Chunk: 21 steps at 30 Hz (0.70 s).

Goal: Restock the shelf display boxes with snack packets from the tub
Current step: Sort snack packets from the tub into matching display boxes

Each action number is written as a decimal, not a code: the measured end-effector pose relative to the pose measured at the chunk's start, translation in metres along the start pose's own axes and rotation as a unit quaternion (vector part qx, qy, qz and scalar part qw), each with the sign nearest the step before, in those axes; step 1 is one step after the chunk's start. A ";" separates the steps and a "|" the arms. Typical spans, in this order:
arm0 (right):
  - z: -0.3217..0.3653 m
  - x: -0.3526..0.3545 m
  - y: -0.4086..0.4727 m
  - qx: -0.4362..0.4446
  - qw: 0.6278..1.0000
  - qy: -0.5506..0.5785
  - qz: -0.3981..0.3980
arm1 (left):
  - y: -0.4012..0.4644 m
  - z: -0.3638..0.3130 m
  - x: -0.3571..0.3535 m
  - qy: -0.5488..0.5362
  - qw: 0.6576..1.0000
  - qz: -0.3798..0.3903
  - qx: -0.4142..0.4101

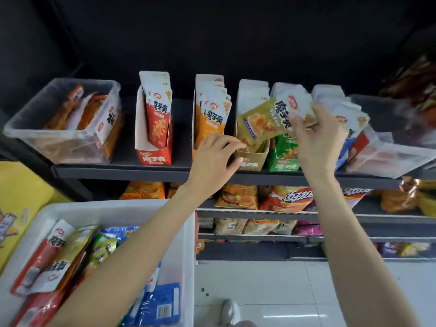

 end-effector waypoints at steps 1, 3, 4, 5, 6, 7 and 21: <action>0.001 -0.010 0.009 0.017 0.999 -0.046 0.015 | 0.004 -0.002 -0.005 0.018 1.000 -0.005 -0.006; 0.003 -0.029 0.022 0.064 0.988 -0.126 0.056 | 0.008 -0.002 -0.010 0.028 1.000 -0.010 -0.003; 0.004 -0.035 0.026 0.079 0.981 -0.159 0.077 | 0.009 -0.002 -0.011 0.024 1.000 -0.009 0.005; 0.003 -0.040 0.030 0.081 0.975 -0.185 0.096 | 0.010 -0.001 -0.012 0.019 1.000 -0.005 0.011; 0.001 -0.043 0.033 0.070 0.968 -0.209 0.117 | 0.012 -0.001 -0.011 0.015 1.000 -0.001 0.014; -0.002 -0.046 0.037 0.058 0.961 -0.233 0.139 | 0.013 -0.001 -0.010 0.011 1.000 0.003 0.015; 0.004 -0.042 -0.044 0.099 0.992 -0.073 -0.029 | -0.011 0.000 0.014 -0.130 0.989 -0.052 0.037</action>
Point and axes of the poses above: each hand's wrist, its own y-axis towards the middle knuckle, its own x-axis out of the back of the hand, z = x × y, the point moved 4 cm from there along y, towards the middle knuckle, and after that the axes turned 12 degrees about z, right-handed, at the moved point
